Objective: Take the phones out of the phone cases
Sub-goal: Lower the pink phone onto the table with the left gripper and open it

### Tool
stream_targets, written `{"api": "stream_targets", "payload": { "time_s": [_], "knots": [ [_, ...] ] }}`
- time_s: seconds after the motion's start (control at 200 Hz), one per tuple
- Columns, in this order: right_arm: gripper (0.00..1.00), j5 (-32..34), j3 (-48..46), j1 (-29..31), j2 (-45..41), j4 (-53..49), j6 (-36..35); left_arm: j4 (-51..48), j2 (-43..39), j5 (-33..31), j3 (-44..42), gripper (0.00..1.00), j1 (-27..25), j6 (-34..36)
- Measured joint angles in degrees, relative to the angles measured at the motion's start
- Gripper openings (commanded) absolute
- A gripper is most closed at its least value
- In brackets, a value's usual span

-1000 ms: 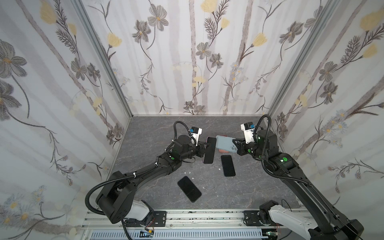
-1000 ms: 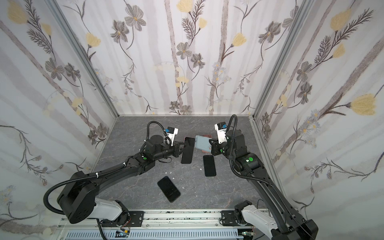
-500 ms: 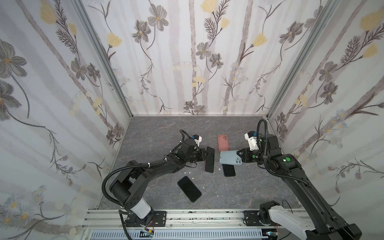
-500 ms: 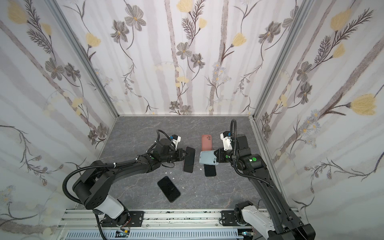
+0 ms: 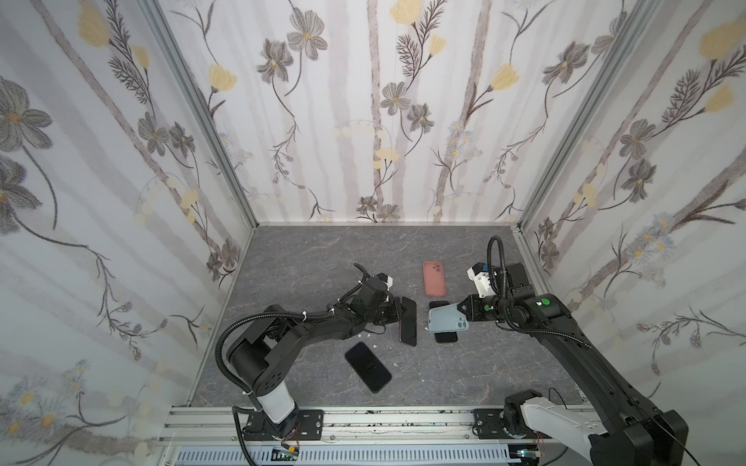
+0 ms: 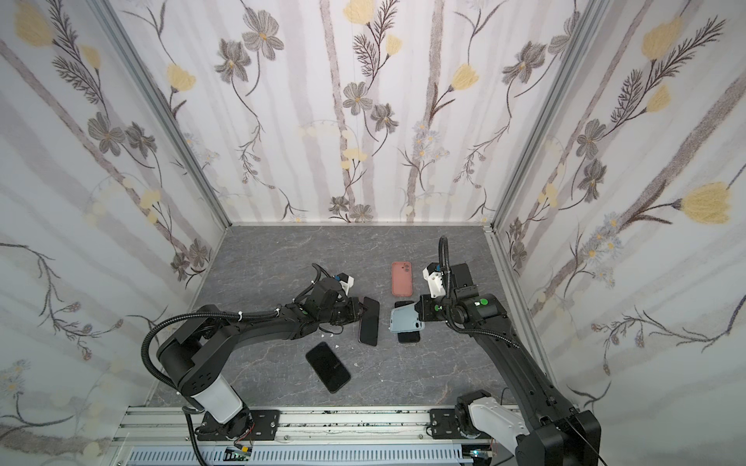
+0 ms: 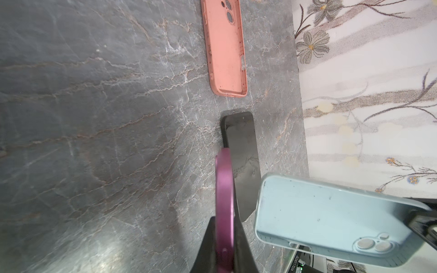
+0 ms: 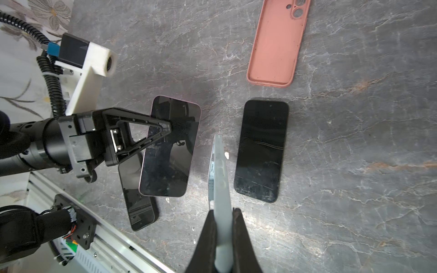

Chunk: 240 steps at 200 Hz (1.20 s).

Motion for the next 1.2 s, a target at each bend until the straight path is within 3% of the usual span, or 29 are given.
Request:
{"api": "stream_targets", "payload": {
  "time_s": [0.495,1.074,1.199],
  "knots": [
    [0.0,0.9,-2.5,0.0,5.6,9.3,-3.0,2.9,5.6,-4.0,2.0,0.0,-0.1,-3.9],
    [0.0,-0.4,-5.2,0.6,9.9,14.4,-3.6,4.8,10.5,-3.9,3.8,0.0,0.2,-5.1],
    [0.0,-0.3,-5.6,0.7,9.9,15.0,-3.5,5.2,11.0,-3.5,3.8,0.09,0.3,-5.5]
  ]
}}
